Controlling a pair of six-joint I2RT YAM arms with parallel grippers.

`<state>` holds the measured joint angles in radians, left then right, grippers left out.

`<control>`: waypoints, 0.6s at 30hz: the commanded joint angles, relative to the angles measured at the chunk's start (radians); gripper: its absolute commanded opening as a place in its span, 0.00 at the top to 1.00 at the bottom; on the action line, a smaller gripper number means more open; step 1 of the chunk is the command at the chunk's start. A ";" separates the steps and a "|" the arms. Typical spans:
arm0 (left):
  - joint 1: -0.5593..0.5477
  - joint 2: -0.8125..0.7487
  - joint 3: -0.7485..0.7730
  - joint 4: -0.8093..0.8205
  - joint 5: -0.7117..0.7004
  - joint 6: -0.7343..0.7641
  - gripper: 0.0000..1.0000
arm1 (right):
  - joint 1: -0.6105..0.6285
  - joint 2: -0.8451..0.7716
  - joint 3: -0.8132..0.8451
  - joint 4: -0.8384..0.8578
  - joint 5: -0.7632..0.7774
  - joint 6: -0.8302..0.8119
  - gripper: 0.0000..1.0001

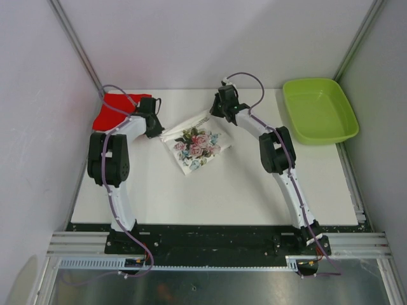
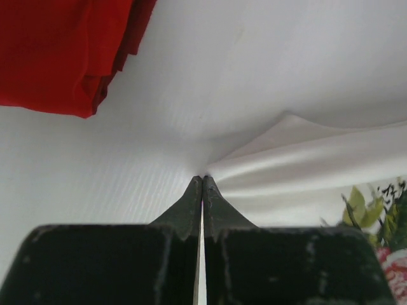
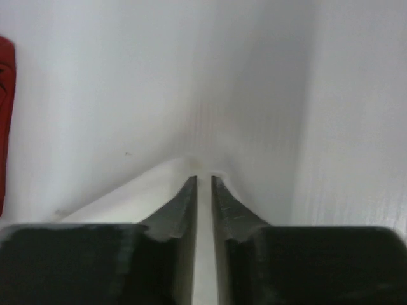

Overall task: Fold and stack the t-shirts
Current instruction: Fold the long partially folded tshirt into a neat square

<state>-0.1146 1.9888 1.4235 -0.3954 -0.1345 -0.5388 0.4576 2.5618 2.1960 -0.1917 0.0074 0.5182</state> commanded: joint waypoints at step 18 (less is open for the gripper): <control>-0.009 -0.206 -0.009 -0.039 -0.015 0.070 0.38 | -0.140 -0.666 -0.721 0.003 -0.095 0.030 0.57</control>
<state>-0.0925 1.9591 1.4250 -0.4435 -0.1585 -0.5041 0.3157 2.0895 1.6112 -0.2584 -0.0364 0.5060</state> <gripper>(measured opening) 0.650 0.491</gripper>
